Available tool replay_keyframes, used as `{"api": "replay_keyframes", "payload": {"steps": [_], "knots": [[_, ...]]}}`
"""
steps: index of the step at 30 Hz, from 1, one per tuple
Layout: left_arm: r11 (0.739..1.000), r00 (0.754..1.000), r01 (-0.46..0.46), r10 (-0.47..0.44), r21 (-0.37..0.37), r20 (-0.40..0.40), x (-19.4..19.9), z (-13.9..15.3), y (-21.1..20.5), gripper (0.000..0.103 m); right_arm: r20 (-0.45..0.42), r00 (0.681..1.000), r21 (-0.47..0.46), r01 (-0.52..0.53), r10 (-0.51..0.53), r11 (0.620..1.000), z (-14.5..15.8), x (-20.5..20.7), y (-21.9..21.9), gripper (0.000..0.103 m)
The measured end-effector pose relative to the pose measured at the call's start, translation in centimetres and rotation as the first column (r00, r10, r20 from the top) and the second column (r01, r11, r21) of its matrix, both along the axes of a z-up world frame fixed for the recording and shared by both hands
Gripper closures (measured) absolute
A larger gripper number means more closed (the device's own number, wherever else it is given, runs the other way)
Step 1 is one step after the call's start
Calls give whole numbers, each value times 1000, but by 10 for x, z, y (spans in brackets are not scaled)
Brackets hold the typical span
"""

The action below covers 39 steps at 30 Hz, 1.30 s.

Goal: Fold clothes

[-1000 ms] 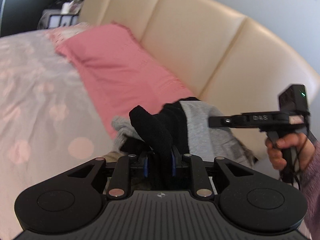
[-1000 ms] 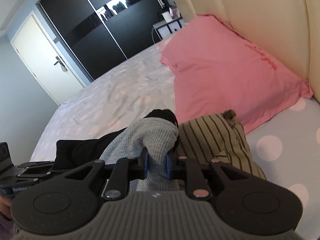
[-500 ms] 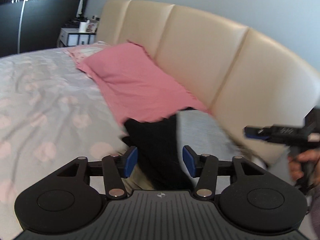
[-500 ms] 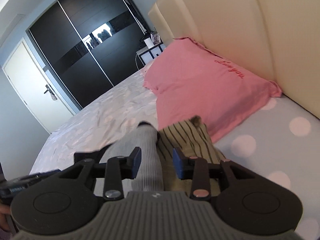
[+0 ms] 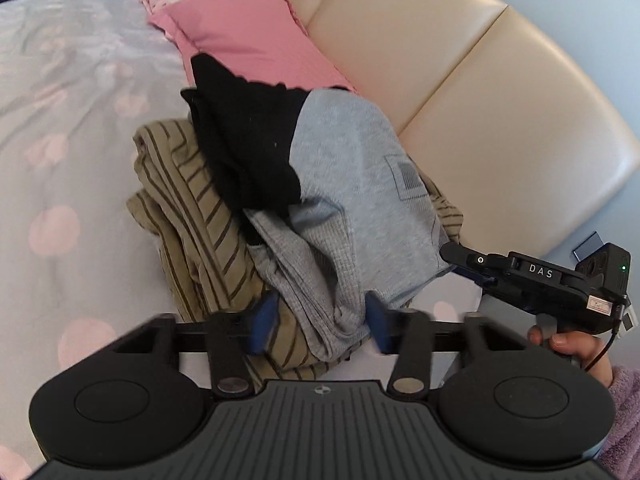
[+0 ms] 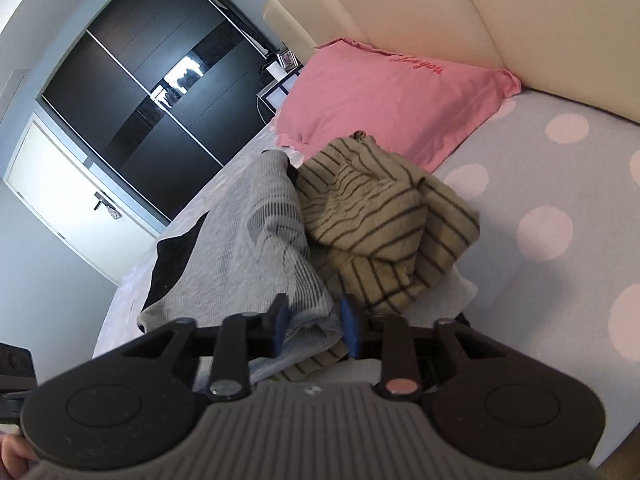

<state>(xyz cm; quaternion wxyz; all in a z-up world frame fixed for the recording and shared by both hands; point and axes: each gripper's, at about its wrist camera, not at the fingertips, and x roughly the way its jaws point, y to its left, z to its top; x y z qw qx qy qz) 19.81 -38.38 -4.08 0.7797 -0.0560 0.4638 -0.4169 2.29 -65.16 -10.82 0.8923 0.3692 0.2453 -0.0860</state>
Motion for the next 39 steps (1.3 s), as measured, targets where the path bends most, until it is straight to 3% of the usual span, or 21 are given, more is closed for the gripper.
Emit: {"api": "replay_keyframes", "payload": {"steps": [1, 3, 7, 10, 12, 16, 19, 22, 25, 29, 33, 39], "knots": [[1000, 1000, -3, 3, 1, -1, -1, -2, 1, 86, 0, 1000, 3, 2, -2, 1000, 0, -2, 2, 91], [1000, 1000, -11, 11, -14, 11, 0, 2, 3, 92, 10, 1000, 6, 16, -16, 1000, 5, -3, 3, 92], [993, 999, -7, 12, -119, 44, -8, 27, 11, 94, 101, 994, -29, 41, -38, 999, 35, -9, 7, 93], [989, 1000, 13, -9, -145, 27, -15, 29, 10, 94, 144, 988, -73, 64, -52, 995, 56, -15, 8, 93], [993, 999, 24, -21, -115, 32, -19, 19, 5, 94, 85, 993, -76, 90, -83, 993, 51, -16, 5, 93], [998, 999, 15, -17, -57, -28, -14, -12, -3, 93, -27, 992, -36, 123, -124, 992, 13, -16, 0, 93], [999, 998, 31, -33, -41, -45, -13, -16, 0, 89, -59, 989, -23, 135, -136, 991, -7, -18, 0, 93], [997, 996, 81, -80, -15, 27, -17, 3, 7, 81, -52, 988, -70, 139, -143, 988, -3, -23, 4, 80], [993, 986, 115, -108, -42, 127, -16, 28, 6, 81, -21, 987, -184, 152, -159, 971, 13, -29, 9, 80], [988, 978, 111, -89, -107, 191, -3, 48, -12, 81, 57, 994, -239, 103, -92, 966, 32, -14, 15, 84], [993, 987, 96, -86, -62, 138, 10, 33, -31, 81, 52, 998, -242, 59, -47, 968, 32, 24, 22, 84], [997, 993, 74, -74, 1, 93, 13, 6, -16, 86, -27, 995, -214, 91, -99, 973, 6, 54, 12, 85]]}}
